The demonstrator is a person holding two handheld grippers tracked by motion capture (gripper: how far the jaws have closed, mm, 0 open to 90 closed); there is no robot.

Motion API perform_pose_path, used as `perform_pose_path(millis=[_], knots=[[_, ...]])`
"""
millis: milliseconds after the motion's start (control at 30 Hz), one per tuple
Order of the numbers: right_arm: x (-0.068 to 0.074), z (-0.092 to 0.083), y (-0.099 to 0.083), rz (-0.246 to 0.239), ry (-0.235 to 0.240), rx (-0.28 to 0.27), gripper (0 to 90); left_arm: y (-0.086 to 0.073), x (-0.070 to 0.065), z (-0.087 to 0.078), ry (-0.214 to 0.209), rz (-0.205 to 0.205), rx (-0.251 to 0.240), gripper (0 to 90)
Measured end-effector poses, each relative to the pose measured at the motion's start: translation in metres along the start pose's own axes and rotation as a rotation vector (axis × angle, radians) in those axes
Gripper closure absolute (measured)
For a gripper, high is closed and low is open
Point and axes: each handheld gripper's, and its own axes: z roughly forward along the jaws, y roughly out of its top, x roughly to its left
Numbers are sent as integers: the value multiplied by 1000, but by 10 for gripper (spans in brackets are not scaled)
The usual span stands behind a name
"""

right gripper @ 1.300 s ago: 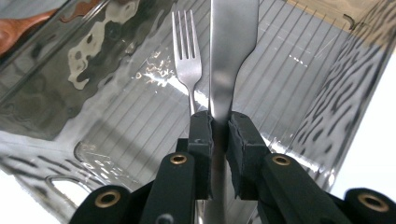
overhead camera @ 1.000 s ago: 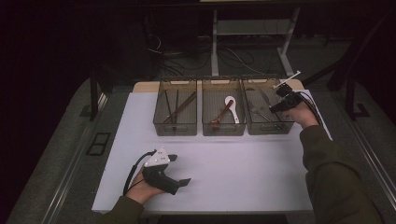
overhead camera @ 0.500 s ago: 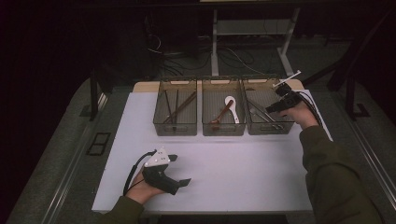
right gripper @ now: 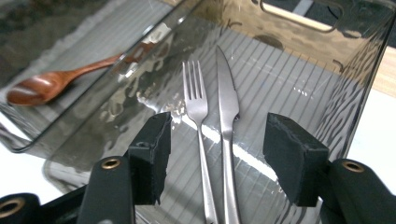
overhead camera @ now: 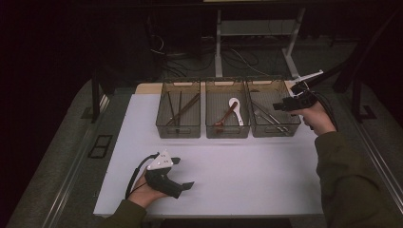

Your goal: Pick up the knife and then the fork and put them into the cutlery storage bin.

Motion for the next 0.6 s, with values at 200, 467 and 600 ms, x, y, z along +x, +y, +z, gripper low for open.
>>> perform_pose_path(millis=[200, 467, 600], knots=[[2, -9, -5, 7, 5, -58, 366, 0, 0, 0, 3, -2, 0, 0], [4, -19, -19, 33, 7, -138, 314, 1, 1, 1, 4, -8, -4, 0], [6, -25, -28, 33, 25, -170, 296, 2, 2, 2, 4, -9, -4, 0]])
